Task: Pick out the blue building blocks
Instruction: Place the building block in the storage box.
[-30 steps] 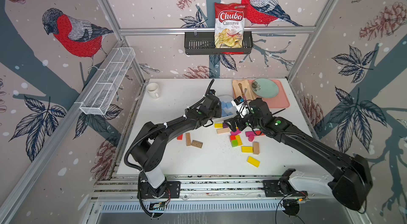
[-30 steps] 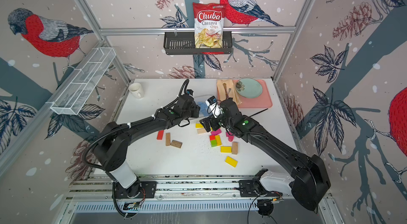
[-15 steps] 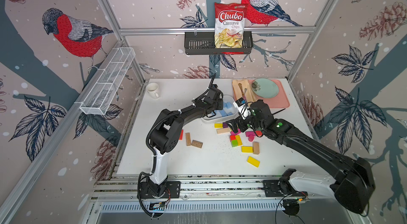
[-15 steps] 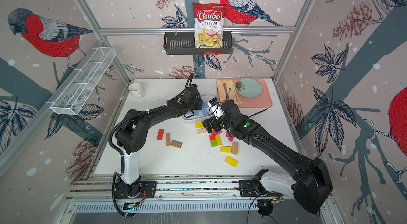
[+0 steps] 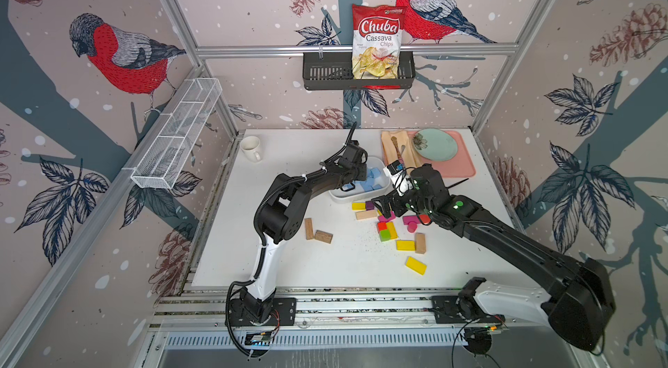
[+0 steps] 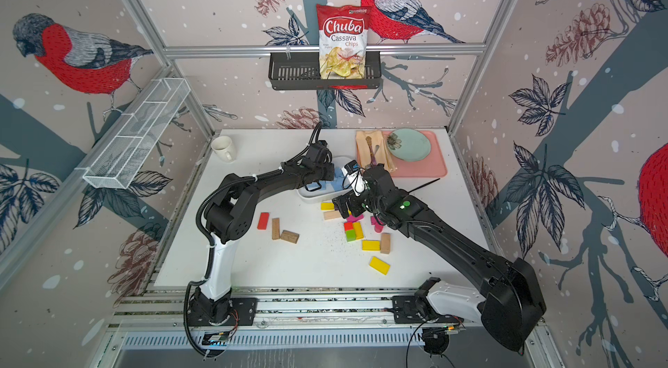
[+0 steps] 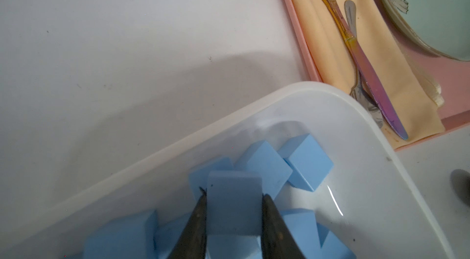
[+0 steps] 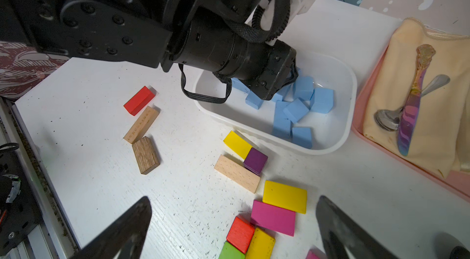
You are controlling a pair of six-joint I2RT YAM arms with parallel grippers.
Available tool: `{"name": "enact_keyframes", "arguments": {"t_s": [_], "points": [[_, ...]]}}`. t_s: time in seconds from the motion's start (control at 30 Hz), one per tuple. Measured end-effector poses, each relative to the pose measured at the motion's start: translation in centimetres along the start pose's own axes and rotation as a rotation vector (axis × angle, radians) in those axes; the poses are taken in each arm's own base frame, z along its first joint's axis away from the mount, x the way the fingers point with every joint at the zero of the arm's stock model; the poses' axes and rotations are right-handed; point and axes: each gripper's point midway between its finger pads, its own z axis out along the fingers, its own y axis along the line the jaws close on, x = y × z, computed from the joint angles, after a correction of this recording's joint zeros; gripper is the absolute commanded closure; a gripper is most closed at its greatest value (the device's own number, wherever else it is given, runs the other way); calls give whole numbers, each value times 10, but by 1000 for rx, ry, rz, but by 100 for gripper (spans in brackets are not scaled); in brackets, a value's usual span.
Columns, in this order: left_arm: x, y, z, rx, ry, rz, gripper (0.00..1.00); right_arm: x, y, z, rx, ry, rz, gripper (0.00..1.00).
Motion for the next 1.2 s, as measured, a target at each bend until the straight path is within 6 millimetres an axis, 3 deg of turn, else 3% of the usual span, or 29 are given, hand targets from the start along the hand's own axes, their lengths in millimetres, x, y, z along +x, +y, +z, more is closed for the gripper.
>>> {"name": "enact_keyframes", "arguments": {"t_s": [0.47, 0.67, 0.9, 1.2], "points": [[21, -14, -12, 104, 40, -8, 100, 1, -2, 1, 10, 5, 2, 1], [29, -29, -16, 133, 54, 11, 99, 1, -3, 2, 10, 6, 3, 1], [34, -38, -17, 141, 60, 33, 79, 1, -3, 2, 14, 6, 5, 0], [26, -38, -24, 132, 38, 44, 41, 1, -5, 2, 22, 5, 5, 1]]}}
